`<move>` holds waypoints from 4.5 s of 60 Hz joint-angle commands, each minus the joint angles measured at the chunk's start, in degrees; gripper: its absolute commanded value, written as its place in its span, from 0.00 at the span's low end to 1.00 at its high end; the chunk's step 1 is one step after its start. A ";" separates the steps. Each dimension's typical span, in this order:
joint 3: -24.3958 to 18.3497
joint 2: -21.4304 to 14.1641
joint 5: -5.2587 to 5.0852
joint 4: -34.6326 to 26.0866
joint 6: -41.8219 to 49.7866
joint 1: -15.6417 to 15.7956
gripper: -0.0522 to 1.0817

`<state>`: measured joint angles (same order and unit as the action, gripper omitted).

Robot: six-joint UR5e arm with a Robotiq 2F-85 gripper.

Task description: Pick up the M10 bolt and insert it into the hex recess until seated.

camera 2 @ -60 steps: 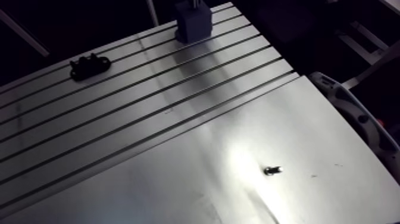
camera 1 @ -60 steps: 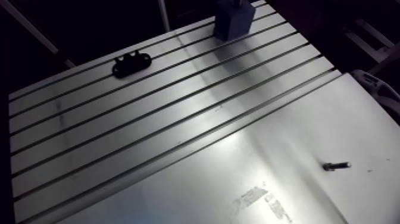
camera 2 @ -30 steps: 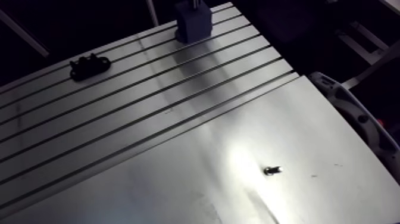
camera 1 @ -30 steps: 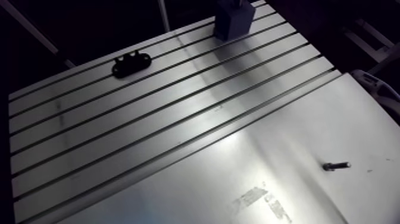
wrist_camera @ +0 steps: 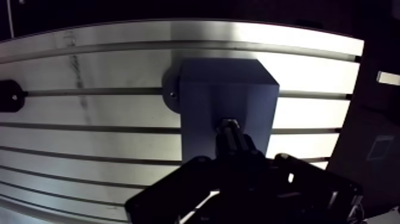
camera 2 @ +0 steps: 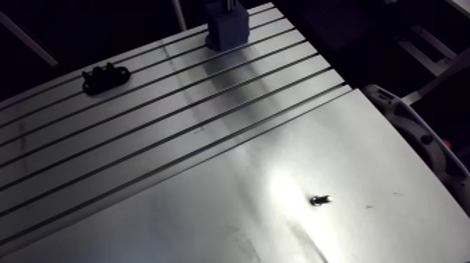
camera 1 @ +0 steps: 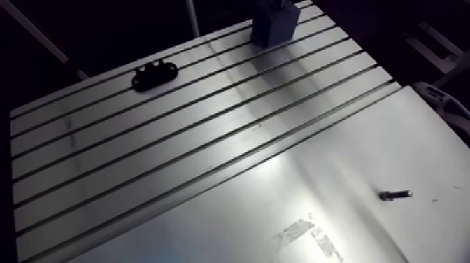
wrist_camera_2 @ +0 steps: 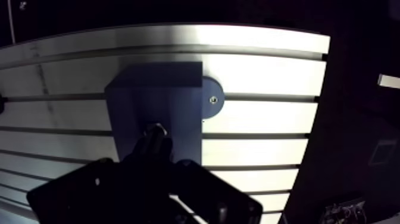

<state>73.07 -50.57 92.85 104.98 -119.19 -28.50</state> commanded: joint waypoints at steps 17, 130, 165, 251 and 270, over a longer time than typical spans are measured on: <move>0.09 0.00 0.09 0.01 -0.64 -0.07 1.00; -0.95 -3.56 -0.01 -0.74 -0.46 0.09 0.05; -1.94 -13.91 0.04 -12.89 14.70 8.83 0.05; 9.25 -30.67 -1.75 -17.57 18.09 22.79 0.05; 8.73 -31.47 -1.39 -14.08 18.16 21.65 0.05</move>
<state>81.69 -80.97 91.40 89.12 -101.06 -6.54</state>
